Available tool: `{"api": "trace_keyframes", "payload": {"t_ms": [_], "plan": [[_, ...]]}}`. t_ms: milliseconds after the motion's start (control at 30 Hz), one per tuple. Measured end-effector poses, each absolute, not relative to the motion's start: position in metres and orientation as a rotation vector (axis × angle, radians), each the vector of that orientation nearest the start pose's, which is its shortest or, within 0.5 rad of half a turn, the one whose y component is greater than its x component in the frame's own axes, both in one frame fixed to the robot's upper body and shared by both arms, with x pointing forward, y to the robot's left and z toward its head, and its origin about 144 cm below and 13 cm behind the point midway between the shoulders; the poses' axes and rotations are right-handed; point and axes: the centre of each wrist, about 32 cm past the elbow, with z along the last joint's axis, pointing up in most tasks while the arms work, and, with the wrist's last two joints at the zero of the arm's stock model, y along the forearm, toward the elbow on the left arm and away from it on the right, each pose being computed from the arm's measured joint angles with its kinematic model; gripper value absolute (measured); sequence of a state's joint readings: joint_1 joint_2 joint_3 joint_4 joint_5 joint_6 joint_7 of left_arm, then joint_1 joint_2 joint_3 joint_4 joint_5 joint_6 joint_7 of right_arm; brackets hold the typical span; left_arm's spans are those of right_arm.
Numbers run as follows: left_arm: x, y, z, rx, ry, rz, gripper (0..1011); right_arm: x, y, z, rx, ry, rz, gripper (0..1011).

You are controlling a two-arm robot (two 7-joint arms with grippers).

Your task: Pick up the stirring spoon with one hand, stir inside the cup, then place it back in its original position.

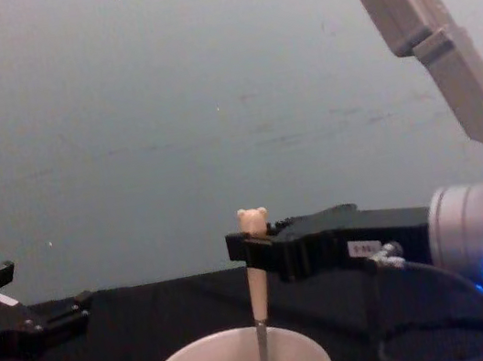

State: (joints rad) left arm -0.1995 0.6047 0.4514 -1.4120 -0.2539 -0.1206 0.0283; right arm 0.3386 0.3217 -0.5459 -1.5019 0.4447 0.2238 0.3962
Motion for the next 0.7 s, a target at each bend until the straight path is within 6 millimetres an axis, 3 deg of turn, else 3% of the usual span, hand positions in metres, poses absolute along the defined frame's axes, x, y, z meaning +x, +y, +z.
{"api": "trace_keyframes", "payload": {"t_ms": [367, 700], "plan": [[0.489, 0.31, 1.14, 0.304, -0.285, 1.248, 1001, 0.497, -0.181, 1.199, -0.123, 0.107, -0.598, 226], [0.489, 0.31, 1.14, 0.304, -0.285, 1.248, 1001, 0.487, -0.167, 1.194, -0.136, 0.13, -0.521, 226]]}}
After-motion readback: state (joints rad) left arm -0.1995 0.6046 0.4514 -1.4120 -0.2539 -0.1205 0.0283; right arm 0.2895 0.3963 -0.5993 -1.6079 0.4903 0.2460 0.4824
